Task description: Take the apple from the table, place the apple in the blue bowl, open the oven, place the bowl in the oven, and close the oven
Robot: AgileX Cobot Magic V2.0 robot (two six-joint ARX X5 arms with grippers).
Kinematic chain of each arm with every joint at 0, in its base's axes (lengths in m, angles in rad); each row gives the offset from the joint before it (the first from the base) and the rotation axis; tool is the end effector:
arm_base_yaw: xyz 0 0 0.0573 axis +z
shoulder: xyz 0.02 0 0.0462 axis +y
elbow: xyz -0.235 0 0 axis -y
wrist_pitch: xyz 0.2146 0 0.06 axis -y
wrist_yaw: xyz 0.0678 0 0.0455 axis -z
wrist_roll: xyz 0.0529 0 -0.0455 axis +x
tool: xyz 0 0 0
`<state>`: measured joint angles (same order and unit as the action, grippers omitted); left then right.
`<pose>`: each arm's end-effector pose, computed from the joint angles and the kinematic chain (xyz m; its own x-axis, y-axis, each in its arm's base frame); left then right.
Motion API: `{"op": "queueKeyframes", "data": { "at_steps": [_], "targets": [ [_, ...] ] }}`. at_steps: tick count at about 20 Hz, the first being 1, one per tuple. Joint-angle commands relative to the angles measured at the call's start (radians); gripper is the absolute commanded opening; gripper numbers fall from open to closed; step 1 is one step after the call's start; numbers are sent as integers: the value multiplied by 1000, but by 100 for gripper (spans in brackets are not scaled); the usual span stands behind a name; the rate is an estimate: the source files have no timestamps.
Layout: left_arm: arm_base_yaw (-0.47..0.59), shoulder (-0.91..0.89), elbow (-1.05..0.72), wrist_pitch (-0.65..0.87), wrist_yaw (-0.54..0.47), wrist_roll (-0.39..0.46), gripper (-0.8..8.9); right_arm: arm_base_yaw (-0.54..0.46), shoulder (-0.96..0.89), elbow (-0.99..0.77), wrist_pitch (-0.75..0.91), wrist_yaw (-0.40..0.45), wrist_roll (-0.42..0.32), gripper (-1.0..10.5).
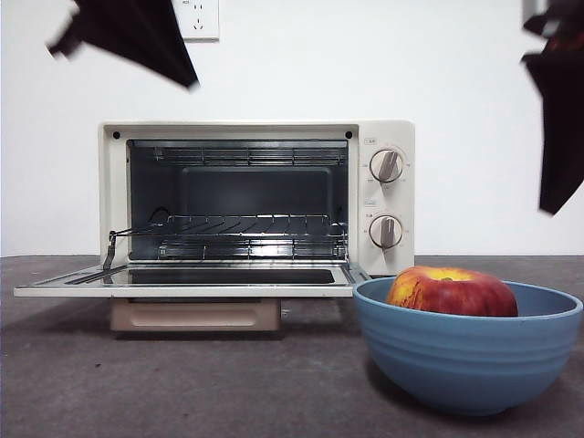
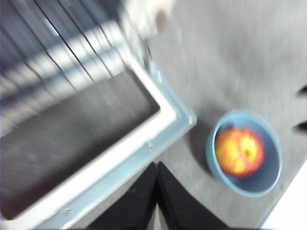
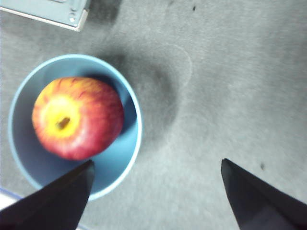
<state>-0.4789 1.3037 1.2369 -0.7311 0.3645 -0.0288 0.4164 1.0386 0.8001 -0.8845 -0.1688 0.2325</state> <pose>0.2202 -0.1356 0.2918 0.4147 -0.6170 -0.6689 0.6329 0.7237 -0.2752 0.1568 0.0791 0.2055 0.3224 0.3263 -0.8886 -0.2628 0.9327 0.2471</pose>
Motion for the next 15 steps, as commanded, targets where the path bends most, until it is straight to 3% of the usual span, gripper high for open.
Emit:
{"op": "queueKeyframes", "data": {
  "at_steps": [1, 8, 15],
  "targets": [
    [16, -71, 13, -6, -8, -13, 7, 3, 78, 3, 47, -23, -26, 404],
    [71, -325, -200, 8, -37, -31, 7, 3, 254, 3, 150, -45, -57, 365],
    [105, -495, -394, -29, -37, -74, 7, 6, 310, -39, 221, -71, -58, 188]
  ]
}}
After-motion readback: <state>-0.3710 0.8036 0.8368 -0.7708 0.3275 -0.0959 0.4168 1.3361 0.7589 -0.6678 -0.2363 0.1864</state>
